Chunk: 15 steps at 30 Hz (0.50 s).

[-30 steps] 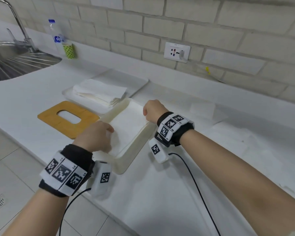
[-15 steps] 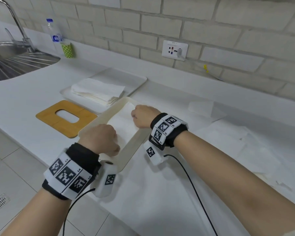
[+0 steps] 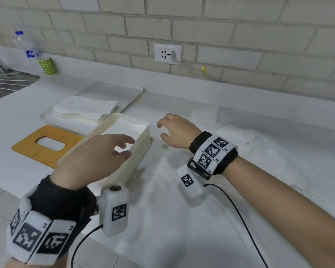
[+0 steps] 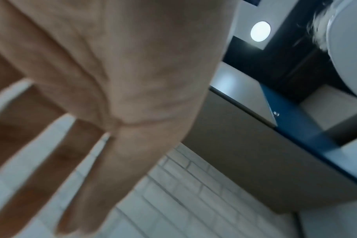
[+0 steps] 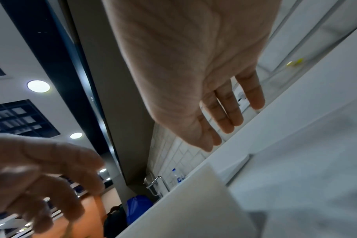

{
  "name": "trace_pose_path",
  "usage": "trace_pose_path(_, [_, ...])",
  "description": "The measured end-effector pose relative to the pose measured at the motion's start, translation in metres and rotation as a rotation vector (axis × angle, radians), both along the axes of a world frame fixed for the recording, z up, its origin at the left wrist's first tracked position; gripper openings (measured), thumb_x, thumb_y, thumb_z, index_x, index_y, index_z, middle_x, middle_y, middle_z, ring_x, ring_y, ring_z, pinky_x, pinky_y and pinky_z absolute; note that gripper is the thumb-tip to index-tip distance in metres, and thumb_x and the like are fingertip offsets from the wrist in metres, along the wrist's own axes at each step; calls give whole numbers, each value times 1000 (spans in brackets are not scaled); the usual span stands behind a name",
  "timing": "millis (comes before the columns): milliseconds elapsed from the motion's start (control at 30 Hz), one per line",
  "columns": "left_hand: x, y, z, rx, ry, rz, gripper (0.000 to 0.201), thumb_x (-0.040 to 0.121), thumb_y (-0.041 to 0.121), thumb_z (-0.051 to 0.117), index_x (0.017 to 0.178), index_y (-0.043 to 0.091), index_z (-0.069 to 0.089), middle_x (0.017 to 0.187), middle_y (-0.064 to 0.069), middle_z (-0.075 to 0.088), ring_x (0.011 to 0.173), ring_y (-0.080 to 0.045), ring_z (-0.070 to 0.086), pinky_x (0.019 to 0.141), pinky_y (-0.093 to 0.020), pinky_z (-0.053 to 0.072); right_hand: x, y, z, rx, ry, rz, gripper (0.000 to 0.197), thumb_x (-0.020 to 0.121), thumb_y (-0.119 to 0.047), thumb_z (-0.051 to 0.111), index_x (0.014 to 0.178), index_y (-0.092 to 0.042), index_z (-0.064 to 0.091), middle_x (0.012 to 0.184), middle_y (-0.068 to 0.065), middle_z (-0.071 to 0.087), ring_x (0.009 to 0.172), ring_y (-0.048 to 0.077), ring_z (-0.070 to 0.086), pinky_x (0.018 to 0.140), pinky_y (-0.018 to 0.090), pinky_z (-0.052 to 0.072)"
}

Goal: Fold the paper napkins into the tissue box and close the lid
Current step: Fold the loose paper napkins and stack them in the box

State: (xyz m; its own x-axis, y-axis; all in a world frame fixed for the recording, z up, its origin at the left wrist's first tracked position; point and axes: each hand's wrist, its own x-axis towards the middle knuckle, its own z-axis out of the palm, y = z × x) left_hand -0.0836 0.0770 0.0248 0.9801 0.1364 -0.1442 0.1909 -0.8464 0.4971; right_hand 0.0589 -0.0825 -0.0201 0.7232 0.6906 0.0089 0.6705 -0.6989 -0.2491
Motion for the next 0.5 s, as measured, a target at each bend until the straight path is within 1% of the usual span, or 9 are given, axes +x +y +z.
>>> trace_pose_path(67, [7, -25, 0, -106, -138, -71, 17, 92, 31, 55, 105, 40, 61, 100, 24, 61, 82, 10, 58, 68, -4, 39, 1, -37, -5, -68, 15, -71, 35, 93, -25, 47, 127, -15, 48, 132, 5, 42, 121, 21, 40, 96, 33, 35])
trace_pose_path(133, [20, -51, -9, -179, -210, -127, 14, 91, 30, 56, 100, 37, 64, 95, 20, 64, 81, 11, 58, 68, -3, 41, -1, -73, -13, -195, 14, -150, 40, 91, -32, 51, 128, -15, 46, 131, 6, 41, 120, 23, 40, 95, 33, 36])
trace_pose_path(200, [38, -77, -22, -190, -211, -180, 13, 92, 29, 56, 100, 34, 65, 97, 18, 65, 79, 7, 59, 69, -5, 42, -4, -103, -21, -332, 17, -215, 53, 86, -42, 57, 130, -15, 43, 130, 7, 40, 119, 24, 39, 95, 34, 35])
trace_pose_path(267, [58, -99, -38, -178, -167, -218, 12, 93, 27, 54, 101, 32, 63, 101, 16, 64, 77, 5, 59, 66, -5, 42, -8, -123, -28, -451, 52, -234, 70, 79, -53, 62, 132, -15, 38, 129, 8, 40, 118, 26, 39, 94, 35, 34])
trace_pose_path(300, [68, -108, -47, -177, -144, -230, 13, 93, 26, 55, 102, 30, 62, 103, 12, 64, 77, 3, 58, 67, -7, 42, -11, -130, -32, -494, 79, -230, 75, 76, -56, 64, 133, -15, 36, 128, 9, 40, 118, 27, 39, 93, 35, 33])
trace_pose_path(333, [78, -117, -56, -175, -120, -239, 15, 93, 25, 55, 105, 28, 62, 107, 9, 64, 80, -2, 59, 73, -13, 44, -13, -134, -37, -525, 99, -224, 78, 74, -57, 65, 132, -16, 35, 127, 9, 40, 116, 27, 40, 92, 34, 33])
trace_pose_path(400, [95, -133, -70, -145, -50, -248, 23, 93, 26, 55, 116, 24, 60, 116, 4, 62, 92, -12, 59, 86, -27, 46, -19, -140, -45, -547, 107, -215, 74, 73, -56, 65, 128, -16, 37, 122, 9, 42, 111, 27, 42, 88, 33, 32])
trace_pose_path(433, [101, -139, -76, -116, -4, -253, 29, 93, 27, 54, 122, 23, 56, 121, 2, 59, 99, -16, 58, 91, -30, 45, -21, -142, -48, -544, 96, -209, 70, 74, -54, 65, 126, -16, 38, 121, 9, 43, 110, 27, 42, 87, 33, 32])
trace_pose_path(500, [112, -151, -85, -43, 96, -280, 44, 93, 31, 55, 135, 20, 46, 133, -2, 51, 114, -19, 53, 97, -31, 41, -21, -143, -52, -526, 76, -199, 63, 79, -51, 61, 125, -14, 40, 120, 10, 45, 110, 28, 44, 87, 34, 32])
